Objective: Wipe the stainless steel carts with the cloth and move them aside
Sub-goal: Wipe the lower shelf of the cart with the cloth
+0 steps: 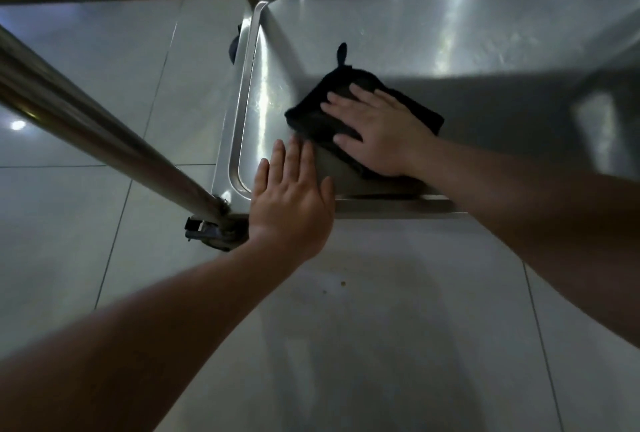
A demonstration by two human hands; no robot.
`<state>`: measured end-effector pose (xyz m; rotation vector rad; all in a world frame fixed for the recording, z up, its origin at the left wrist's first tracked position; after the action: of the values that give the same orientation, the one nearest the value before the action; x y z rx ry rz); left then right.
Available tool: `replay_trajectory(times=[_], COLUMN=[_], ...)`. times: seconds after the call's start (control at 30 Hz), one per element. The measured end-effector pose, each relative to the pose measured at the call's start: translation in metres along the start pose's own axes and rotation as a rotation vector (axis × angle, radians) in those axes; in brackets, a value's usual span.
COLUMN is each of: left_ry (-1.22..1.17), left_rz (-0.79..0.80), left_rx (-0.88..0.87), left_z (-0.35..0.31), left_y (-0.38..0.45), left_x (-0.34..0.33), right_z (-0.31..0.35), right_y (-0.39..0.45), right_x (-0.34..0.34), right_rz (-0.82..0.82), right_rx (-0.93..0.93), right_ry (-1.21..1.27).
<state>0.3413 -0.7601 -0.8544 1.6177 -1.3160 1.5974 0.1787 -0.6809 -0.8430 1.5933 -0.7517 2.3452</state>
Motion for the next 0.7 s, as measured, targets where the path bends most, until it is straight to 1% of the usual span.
replay_trajectory(times=[0.07, 0.2, 0.37, 0.6, 0.7], left_ry=[0.001, -0.01, -0.011, 0.167, 0.163], left_rz=[0.006, 0.02, 0.048, 0.09, 0.069], left_rx=[0.006, 0.014, 0.012, 0.026, 0.022], left_z=[0.0, -0.001, -0.002, -0.007, -0.016], left_y=[0.0, 0.0, -0.001, 0.0, -0.003], left_x=[0.001, 0.003, 0.006, 0.015, 0.02], right_z=[-0.007, -0.027, -0.048, -0.081, -0.109], right_y=[-0.026, -0.074, -0.109, -0.149, -0.176], right_x=[-0.008, -0.019, -0.024, -0.028, -0.028], right_rz=[0.031, 0.034, 0.075, 0.041, 0.048], right_rx=[0.04, 0.039, 0.086, 0.083, 0.061], right_ry=[-0.027, -0.028, -0.063, -0.114, -0.121])
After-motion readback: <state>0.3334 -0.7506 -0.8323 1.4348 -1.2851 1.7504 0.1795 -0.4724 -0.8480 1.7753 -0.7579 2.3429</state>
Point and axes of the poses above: each hand's wrist, its own y-axis towards the middle knuckle, its own x-axis out of the back of the hand, z = x × y, the point moved 6 cm from there along y, towards the middle knuckle, and after that the axes turned 9 degrees about z, right-handed, at the moved point
